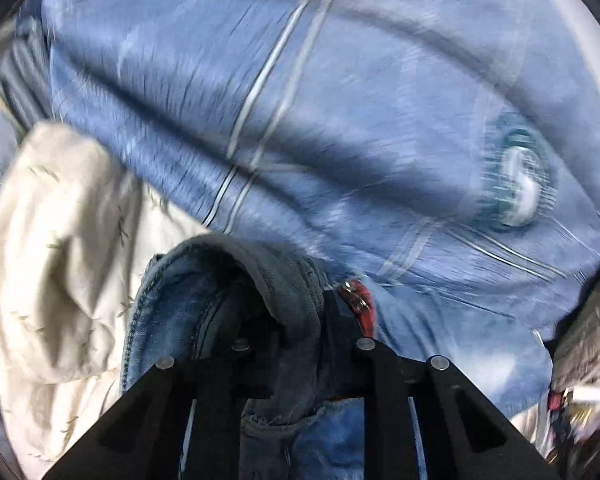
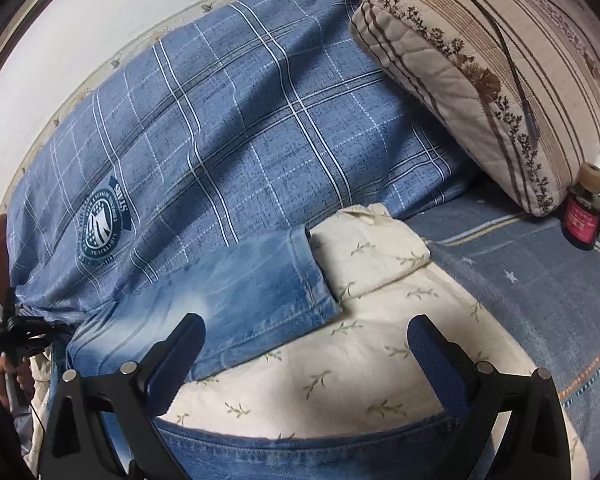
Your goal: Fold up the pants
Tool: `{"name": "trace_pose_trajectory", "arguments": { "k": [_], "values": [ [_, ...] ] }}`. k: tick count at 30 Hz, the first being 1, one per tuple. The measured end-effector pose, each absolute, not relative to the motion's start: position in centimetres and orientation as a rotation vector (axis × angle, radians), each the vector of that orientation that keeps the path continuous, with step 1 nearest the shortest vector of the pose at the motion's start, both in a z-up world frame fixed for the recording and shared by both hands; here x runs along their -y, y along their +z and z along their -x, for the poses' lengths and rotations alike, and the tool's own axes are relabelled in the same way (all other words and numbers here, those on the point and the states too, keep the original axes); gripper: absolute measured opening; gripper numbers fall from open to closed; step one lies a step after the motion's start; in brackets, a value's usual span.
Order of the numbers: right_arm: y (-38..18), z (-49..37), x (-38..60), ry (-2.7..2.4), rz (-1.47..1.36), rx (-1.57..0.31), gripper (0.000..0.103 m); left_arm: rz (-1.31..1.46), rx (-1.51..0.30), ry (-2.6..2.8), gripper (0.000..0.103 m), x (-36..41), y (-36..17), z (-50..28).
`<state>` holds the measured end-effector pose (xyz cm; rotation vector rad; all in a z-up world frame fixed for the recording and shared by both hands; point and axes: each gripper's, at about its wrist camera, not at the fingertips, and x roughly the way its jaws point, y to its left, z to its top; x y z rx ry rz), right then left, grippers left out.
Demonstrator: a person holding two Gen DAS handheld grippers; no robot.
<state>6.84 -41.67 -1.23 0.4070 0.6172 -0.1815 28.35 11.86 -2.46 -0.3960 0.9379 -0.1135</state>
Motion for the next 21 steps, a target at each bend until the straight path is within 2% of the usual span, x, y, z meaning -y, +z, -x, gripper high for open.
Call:
{"name": "trace_pose_trajectory", "arguments": {
  "k": [6, 10, 16, 17, 18, 19, 20, 21],
  "values": [
    [0.2, -11.2, 44.8, -0.121, -0.506, -0.623, 0.102, 0.376, -0.779, -0.218, 0.015, -11.3, 2.9, -21.4],
    [-0.4, -17.4, 46.0, -0.072, -0.535, -0.759, 0.102, 0.368, -0.694, -0.247, 0.015, -11.5, 5.7, -16.2],
    [-5.1, -23.6, 45.9, -0.051, -0.649, -0.946, 0.102, 0.367, -0.673, -0.257, 0.015, -11.4, 4.9, -12.1],
    [-6.0, -24.0, 45.4, -0.048, -0.663, -0.972, 0.091, 0.362, -0.671, -0.257, 0.015, -11.3, 4.9, -11.4],
    [-6.3, -24.1, 45.2, -0.047, -0.665, -0.984, 0.059, 0.356, -0.667, -0.255, 0.015, -11.1, 4.8, -10.8],
    [-6.4, -23.9, 44.7, -0.037, -0.657, -0.998, 0.04, 0.345, -0.667, -0.253, 0.015, -11.1, 4.7, -10.2],
    [-6.0, -23.3, 44.3, -0.038, -0.631, -0.994, 0.025, 0.336, -0.669, -0.25, 0.015, -11.0, 4.7, -9.9],
    [-5.2, -22.4, 44.0, -0.029, -0.609, -0.966, 0.021, 0.33, -0.669, -0.251, 0.015, -10.9, 4.6, -9.5]
  ]
}}
